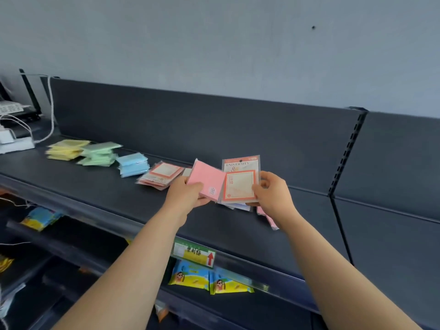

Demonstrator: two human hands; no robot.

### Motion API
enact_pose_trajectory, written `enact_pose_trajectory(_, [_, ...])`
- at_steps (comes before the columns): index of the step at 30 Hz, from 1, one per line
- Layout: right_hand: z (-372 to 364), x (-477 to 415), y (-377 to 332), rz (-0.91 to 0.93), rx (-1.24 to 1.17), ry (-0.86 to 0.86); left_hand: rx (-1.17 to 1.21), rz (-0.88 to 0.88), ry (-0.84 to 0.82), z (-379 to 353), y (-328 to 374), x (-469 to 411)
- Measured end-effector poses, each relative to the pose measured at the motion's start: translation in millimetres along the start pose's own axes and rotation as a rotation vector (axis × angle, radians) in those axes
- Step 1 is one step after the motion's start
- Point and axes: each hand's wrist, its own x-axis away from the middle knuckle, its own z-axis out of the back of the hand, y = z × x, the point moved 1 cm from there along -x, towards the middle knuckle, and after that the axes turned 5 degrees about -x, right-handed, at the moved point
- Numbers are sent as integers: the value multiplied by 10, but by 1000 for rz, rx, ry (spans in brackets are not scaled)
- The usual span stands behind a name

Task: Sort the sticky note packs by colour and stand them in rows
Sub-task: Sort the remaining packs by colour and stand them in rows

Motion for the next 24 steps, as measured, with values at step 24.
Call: enact_pose_trajectory(24, [-1905, -891, -331, -11, 176, -77, 12, -71, 265, 1715, -172, -1211])
